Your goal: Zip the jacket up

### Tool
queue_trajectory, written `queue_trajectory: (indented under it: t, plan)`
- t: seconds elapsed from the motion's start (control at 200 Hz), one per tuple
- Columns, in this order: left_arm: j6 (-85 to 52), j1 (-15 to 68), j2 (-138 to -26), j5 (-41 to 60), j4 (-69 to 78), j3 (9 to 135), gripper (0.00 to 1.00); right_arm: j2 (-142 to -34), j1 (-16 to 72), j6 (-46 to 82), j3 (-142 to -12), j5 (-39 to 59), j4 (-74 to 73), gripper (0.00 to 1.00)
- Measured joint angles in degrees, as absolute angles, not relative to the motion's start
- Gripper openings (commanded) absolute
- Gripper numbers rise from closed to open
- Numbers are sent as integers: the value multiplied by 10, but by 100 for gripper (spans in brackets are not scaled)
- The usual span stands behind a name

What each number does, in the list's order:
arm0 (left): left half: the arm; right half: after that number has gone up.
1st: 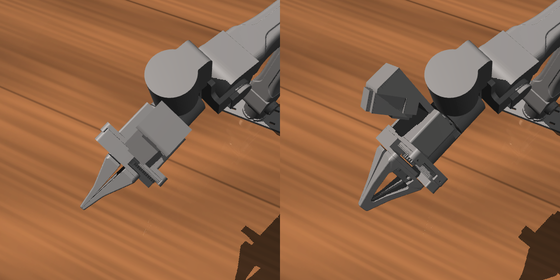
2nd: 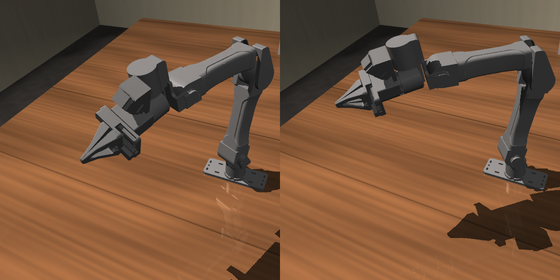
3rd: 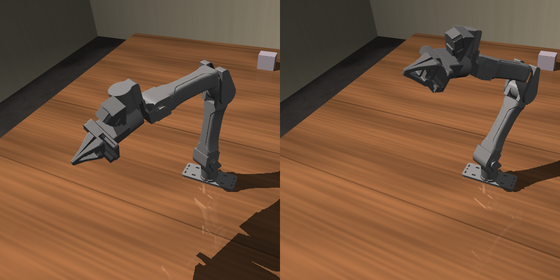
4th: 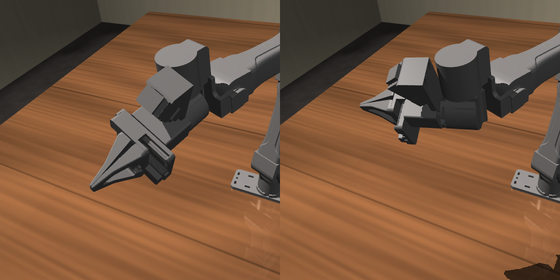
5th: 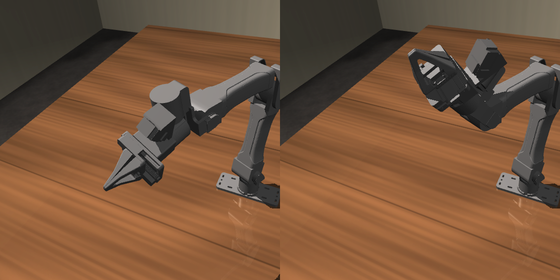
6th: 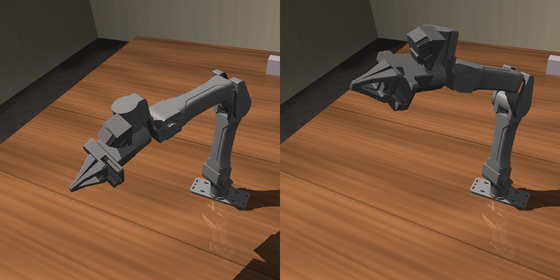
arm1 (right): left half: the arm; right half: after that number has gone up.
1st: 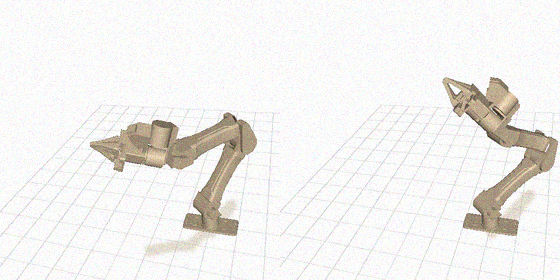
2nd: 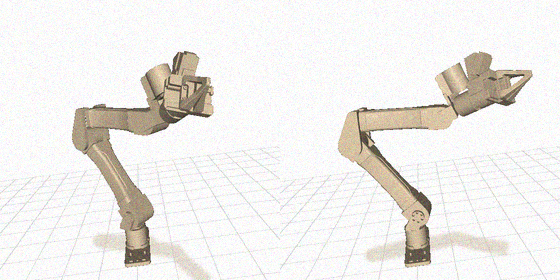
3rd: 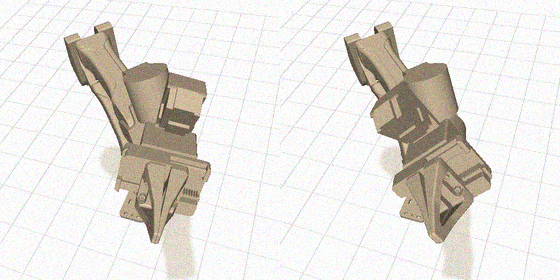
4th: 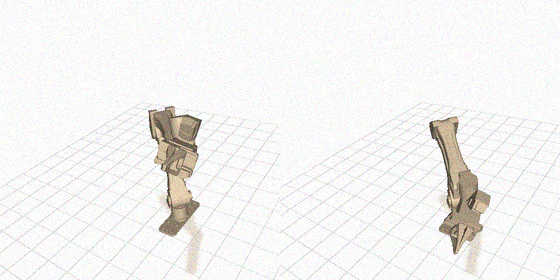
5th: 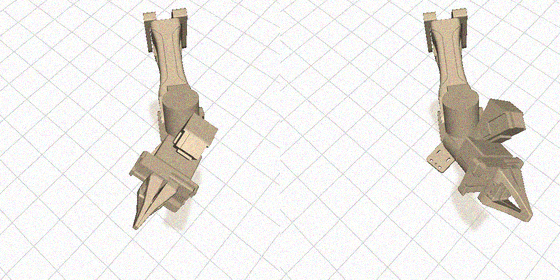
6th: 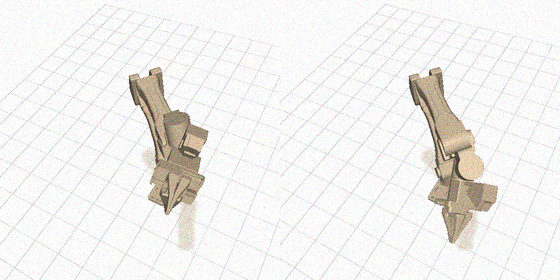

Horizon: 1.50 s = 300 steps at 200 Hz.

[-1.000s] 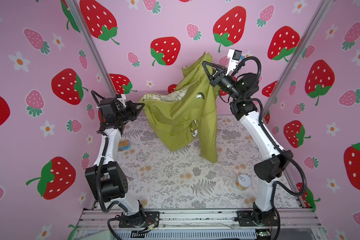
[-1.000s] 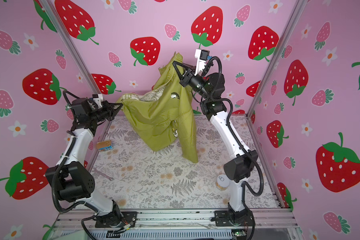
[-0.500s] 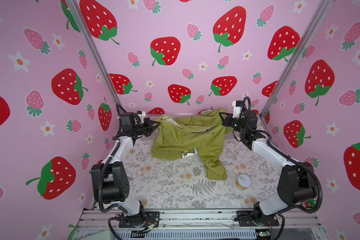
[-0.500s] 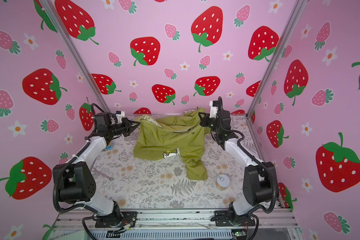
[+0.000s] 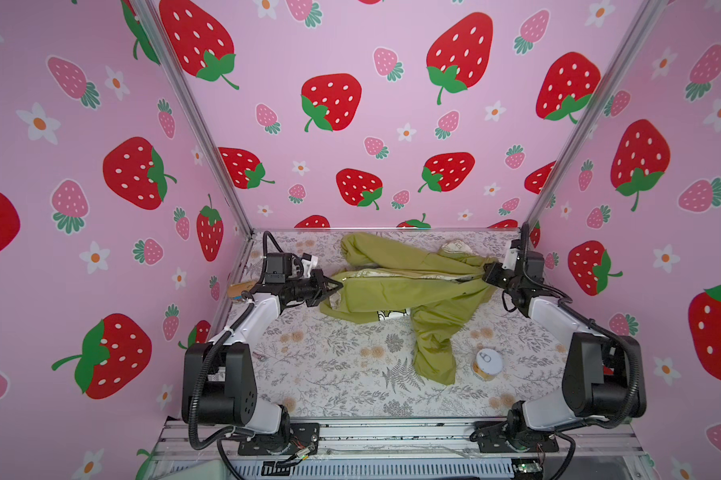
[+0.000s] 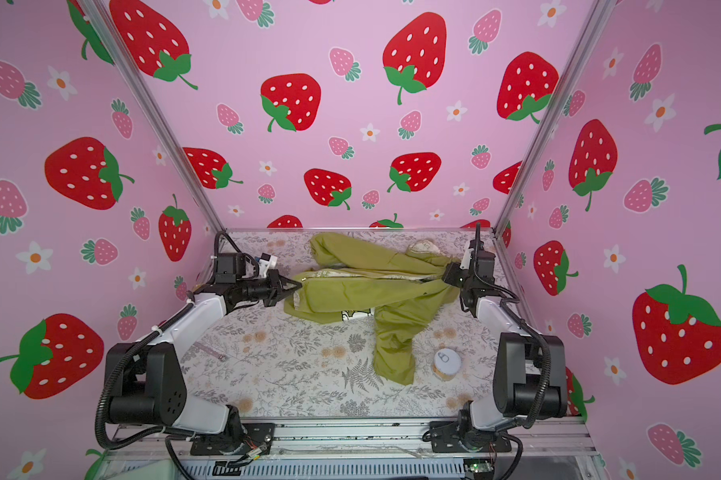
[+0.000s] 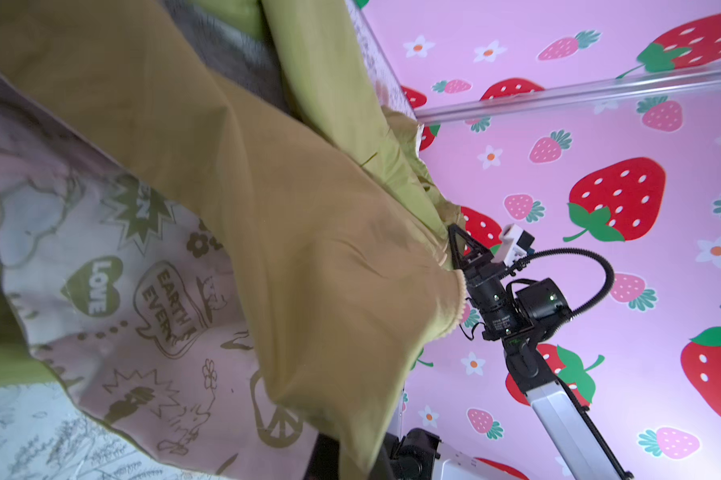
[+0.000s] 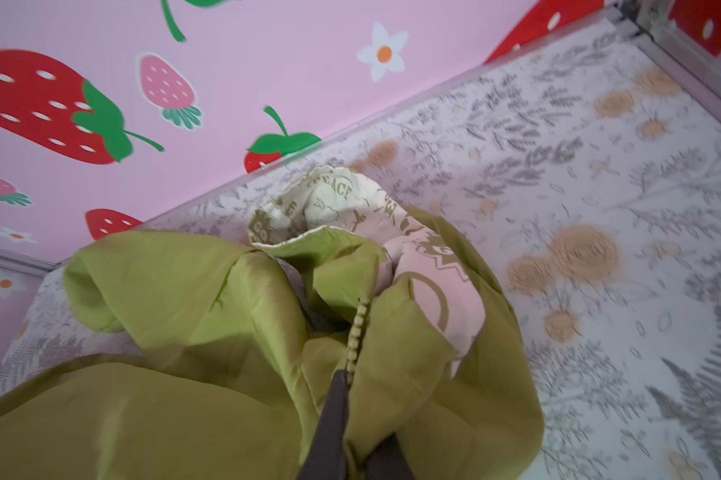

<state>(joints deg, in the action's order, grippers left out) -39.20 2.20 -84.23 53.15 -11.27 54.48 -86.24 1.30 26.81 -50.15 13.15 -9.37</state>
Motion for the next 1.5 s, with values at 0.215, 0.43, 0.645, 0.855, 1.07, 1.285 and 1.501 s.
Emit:
queue_trajectory:
  t: [0.215,0.43,0.645,0.855,1.07,1.285,1.501]
  plan:
    - [-389,62,-825,530,-123,498,0,-898,-17,266,-506,97,-61,0]
    - [-376,78,-814,542,-147,494,0,-972,-20,256,-570,77,-12,0]
    - [-350,80,-812,540,-190,505,0,-1014,-16,255,-627,71,18,50]
    - [-342,75,-818,536,-212,509,0,-950,-26,258,-627,42,38,72]
    - [-338,75,-819,532,-221,511,0,-835,32,267,-622,39,37,72]
    - [-336,75,-820,530,-222,511,0,-800,153,305,-534,92,-3,71]
    - [-334,75,-820,530,-222,511,0,-839,126,324,-449,95,-9,72]
